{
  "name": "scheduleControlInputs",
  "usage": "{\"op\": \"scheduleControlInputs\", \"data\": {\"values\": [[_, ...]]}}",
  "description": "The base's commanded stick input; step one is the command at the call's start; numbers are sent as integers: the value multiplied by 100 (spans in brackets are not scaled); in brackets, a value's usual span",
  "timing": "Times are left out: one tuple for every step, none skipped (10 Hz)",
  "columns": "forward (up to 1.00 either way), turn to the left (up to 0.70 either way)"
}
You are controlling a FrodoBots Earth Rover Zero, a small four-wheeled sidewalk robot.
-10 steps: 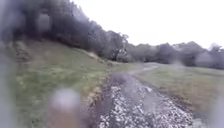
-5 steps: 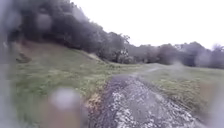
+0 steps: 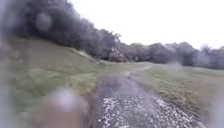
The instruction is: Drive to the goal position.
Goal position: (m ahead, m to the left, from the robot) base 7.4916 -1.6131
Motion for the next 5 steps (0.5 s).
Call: {"op": "scheduleControlInputs", "data": {"values": [[85,-22],[85,-11],[85,0],[85,0],[85,-14]]}}
